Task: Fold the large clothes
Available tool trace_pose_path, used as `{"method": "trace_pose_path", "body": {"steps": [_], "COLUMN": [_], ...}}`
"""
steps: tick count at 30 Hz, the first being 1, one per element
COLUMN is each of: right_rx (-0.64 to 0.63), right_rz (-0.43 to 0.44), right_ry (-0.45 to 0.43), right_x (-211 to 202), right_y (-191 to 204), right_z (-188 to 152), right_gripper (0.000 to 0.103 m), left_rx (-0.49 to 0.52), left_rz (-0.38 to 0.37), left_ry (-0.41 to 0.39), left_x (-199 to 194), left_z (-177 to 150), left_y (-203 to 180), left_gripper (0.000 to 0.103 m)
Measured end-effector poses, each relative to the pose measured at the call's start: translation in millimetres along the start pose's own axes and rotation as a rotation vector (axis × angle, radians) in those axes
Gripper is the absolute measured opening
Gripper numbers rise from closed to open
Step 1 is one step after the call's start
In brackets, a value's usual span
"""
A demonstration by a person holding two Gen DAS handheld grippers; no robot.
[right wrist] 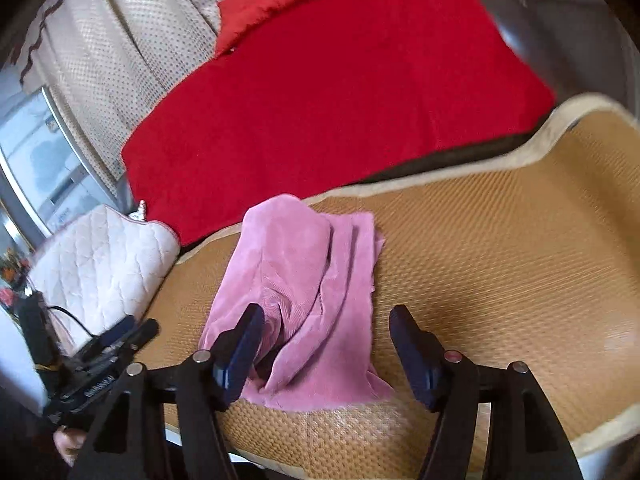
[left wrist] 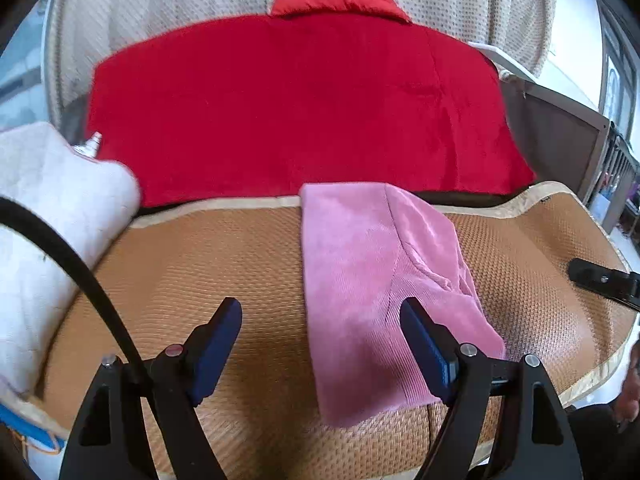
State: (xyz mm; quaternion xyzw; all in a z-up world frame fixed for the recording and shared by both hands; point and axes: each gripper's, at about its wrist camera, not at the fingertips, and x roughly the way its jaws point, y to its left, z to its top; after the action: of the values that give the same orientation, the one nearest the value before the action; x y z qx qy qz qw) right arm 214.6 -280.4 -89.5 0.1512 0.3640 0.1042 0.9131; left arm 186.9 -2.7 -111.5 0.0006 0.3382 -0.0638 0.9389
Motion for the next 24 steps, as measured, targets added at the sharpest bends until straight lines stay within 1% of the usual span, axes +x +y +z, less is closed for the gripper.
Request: {"method": "trace_pose_path", "body": {"steps": [3,5,6,7,8,12,15,19,24], "right_rx": [-0.031,-0.053,-0.069,-0.088,-0.105,-0.146,-0.167,-0.194,-0.214], "right_rz": [-0.023,-0.031,-0.038,-0.043,-0.041,-0.014,-0.006,-0.010,-0.008], "right_ry": [-0.033,-0.046,-0.055,-0.064,-0.073,-0.097,-0.108,-0.129,-0.152], "right_x": [-28.7,-43.3,-49.3,-55.7,-61.9,-83.1,-92.1,-104.3,-119.2], "right_y": [18.1,22.7,28.3,34.7,44.1,64.0,76.5,89.4,101.4], "right_z": [-2.6,-5.1,-6.3,-7.9,-9.8,-18.2,-26.0,-32.5,-35.6], "right_gripper": [0.069,0.069,0.069,0.069,0.069,0.069,0.069,0.069,0.069], "left_rx": [0.000,-0.020,-0.030,-0.046,-0.058,-0.094,-0.093,-0.074,-0.028], "left_rz": [0.052,0.079,0.085,0.094,0.103,0.152,0.187,0.236,0.258], "left_ry": [-0.036,-0.064,-0.070,-0.078,-0.088,-0.160,-0.174,-0.218,-0.275], "left_x": [-26.4,-45.2,-53.7,-62.3,-68.1,-97.5,-114.0,-136.8,-161.3], "left_z": [4.6,8.3,6.9,7.3,7.2,6.9,5.1,3.0,2.8], "left_y": [-2.0,0.2,2.8,5.7,7.9,13.4,12.9,9.0,-1.9], "left_gripper": [0.084,0.085,0.086,0.090,0.092,0.092,0.092,0.092,0.092]}}
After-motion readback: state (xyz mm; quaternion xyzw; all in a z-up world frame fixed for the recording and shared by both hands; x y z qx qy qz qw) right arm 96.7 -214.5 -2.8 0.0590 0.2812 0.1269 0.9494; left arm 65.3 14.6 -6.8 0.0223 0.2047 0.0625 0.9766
